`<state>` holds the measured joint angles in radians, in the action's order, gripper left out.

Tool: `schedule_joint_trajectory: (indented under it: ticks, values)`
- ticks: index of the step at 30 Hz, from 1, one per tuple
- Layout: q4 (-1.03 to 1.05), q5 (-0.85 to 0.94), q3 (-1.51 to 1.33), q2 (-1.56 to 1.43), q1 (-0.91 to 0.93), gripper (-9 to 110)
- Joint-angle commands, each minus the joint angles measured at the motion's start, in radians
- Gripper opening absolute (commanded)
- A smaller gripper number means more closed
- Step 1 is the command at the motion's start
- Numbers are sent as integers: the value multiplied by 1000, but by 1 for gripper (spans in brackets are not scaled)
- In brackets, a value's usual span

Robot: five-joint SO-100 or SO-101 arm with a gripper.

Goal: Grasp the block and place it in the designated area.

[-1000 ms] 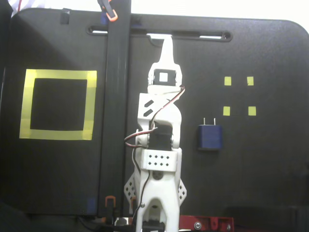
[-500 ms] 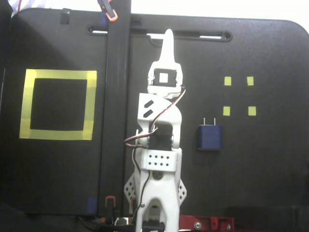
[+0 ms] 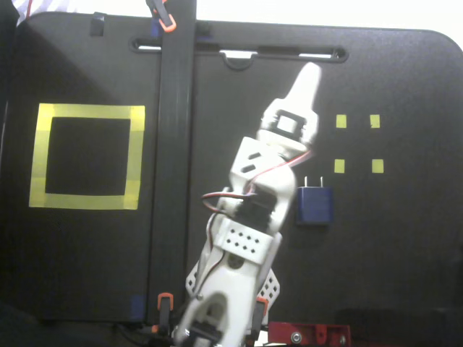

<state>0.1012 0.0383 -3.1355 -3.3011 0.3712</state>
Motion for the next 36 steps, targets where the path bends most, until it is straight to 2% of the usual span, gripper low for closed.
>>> schedule_joint_trajectory:
  ticks: [1, 15, 24, 28, 32, 36]
  values:
    - [6, 8, -6, -2, 58, 0]
    - [37, 8, -6, -3, 339, 0]
    - [11, 5, -5, 3, 347, 0]
    - [-6, 6, 52, 103, 339, 0]
    - [121, 6, 238, 270, 334, 0]
    - [347, 17, 460, 411, 337, 0]
